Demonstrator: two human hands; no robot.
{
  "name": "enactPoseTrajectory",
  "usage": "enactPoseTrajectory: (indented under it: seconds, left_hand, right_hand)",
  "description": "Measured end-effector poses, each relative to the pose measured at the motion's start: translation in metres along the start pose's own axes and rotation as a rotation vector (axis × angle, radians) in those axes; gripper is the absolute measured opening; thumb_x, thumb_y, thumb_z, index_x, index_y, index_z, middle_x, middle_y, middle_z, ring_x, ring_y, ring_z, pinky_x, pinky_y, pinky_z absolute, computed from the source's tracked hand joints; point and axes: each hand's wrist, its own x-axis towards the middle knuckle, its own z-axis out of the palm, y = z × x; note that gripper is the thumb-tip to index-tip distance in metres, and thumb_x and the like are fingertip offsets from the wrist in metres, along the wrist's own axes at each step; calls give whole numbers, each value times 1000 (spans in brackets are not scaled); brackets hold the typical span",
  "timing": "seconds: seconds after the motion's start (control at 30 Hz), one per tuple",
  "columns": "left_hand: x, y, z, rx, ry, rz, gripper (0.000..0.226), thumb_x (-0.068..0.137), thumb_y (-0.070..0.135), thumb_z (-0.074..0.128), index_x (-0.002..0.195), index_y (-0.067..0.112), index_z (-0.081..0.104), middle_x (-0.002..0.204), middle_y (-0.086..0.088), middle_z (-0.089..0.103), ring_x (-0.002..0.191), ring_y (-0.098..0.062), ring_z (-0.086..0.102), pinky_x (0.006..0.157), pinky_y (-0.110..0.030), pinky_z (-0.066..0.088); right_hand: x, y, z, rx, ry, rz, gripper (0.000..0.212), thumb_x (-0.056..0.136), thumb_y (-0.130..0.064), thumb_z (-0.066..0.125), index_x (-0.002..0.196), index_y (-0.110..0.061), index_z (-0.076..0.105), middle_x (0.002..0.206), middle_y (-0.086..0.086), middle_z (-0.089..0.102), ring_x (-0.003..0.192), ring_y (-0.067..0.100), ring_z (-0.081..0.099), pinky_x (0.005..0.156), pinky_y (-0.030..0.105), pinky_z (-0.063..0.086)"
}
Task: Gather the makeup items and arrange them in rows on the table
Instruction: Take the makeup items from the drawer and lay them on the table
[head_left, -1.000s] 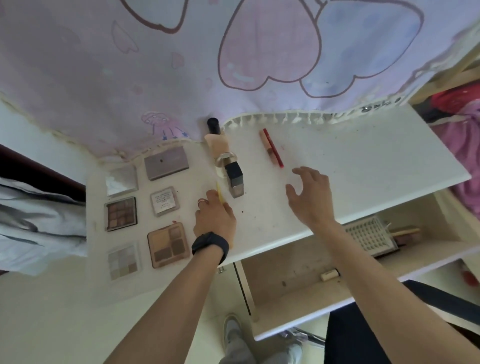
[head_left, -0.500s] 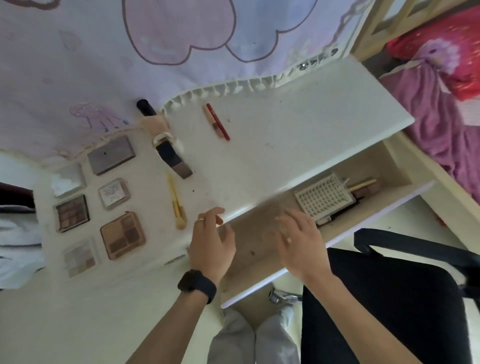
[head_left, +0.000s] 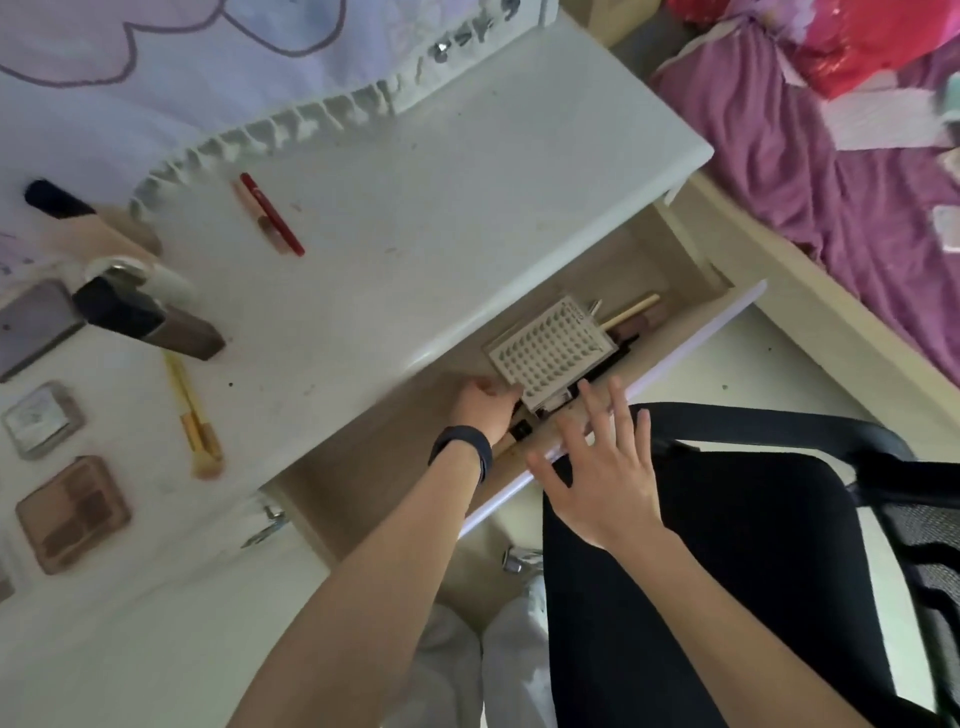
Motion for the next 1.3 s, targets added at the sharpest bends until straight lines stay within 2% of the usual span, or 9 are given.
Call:
enactPoseTrajectory:
  seconds: [0.17, 0.33, 0.43, 0.63, 0.73, 0.83, 1.03, 1.23, 1.3]
  left_hand:
    - [12, 11, 20, 58, 74, 15, 36, 82, 50, 74, 98, 18, 68, 94, -1, 72, 77, -16, 67, 58, -25, 47]
    - [10, 18, 24, -12, 71, 6, 27, 86, 43, 73, 93, 19, 65, 88, 1, 70, 81, -20, 67, 76, -33, 56]
    - [-3, 18, 10, -156, 66, 29, 16, 88, 36, 74, 89, 21, 67, 82, 4, 72, 69, -12, 70, 59, -25, 56]
    - [-42, 2, -46, 66, 140, 245, 6, 96, 36, 63, 95, 34, 58, 93, 9, 68, 83, -8, 67, 77, -34, 60]
    - [-61, -17, -73, 92, 191, 205, 13, 98, 35, 58, 103, 24, 58, 92, 7, 67, 80, -9, 69, 75, -36, 62]
    - [-73, -36, -92, 35, 212, 126, 11, 99, 30, 58, 104, 20, 56, 94, 4, 66, 79, -13, 70, 72, -34, 62]
    - [-91, -53, -110, -16, 180, 100, 7, 100, 29, 56, 97, 24, 52, 97, 2, 68, 74, -15, 74, 64, -28, 62]
    - [-104, -61, -127, -186, 98, 9, 8, 101, 25, 56, 98, 18, 53, 102, -6, 70, 73, -19, 75, 71, -35, 62]
    - [-108, -59, -131, -256, 49, -32, 10, 101, 23, 55, 98, 14, 53, 102, -10, 71, 76, -23, 75, 71, -35, 62]
  right_hand:
    - [0, 3, 2, 41, -6, 2, 67, 96, -75, 20, 135, -32, 53, 170, 1, 8, 152, 23, -28, 123, 55, -7]
    - [0, 5, 4, 74, 4, -13, 69, 96, -76, 20, 137, -32, 55, 170, 0, 12, 153, 23, -25, 123, 57, -3]
    - [0, 5, 1, 86, -1, -4, 68, 96, -76, 22, 136, -33, 56, 168, -2, 19, 154, 21, -22, 123, 57, -5]
    - [18, 7, -20, -44, 55, 17, 48, 97, -59, 31, 103, -39, 73, 123, -15, 64, 139, 15, 38, 121, 60, -9]
    - [48, 4, -37, -176, -102, 69, 39, 95, -38, 33, 105, -32, 70, 109, -9, 67, 125, 21, 51, 115, 63, -19]
    - [82, -4, -45, -324, -315, 72, 36, 86, -30, 46, 118, -28, 62, 116, -2, 64, 125, 31, 50, 116, 66, -7]
    - [113, -26, -29, -432, -536, 24, 48, 95, -32, 51, 142, -24, 50, 150, 10, 41, 142, 35, 32, 111, 51, 31]
    - [124, -35, -24, -591, -599, -94, 58, 93, -41, 49, 148, -25, 44, 156, 2, 40, 148, 27, 25, 109, 45, 36]
    - [124, -36, -24, -591, -668, -66, 55, 96, -46, 46, 145, -22, 48, 151, 4, 46, 143, 29, 36, 105, 45, 40]
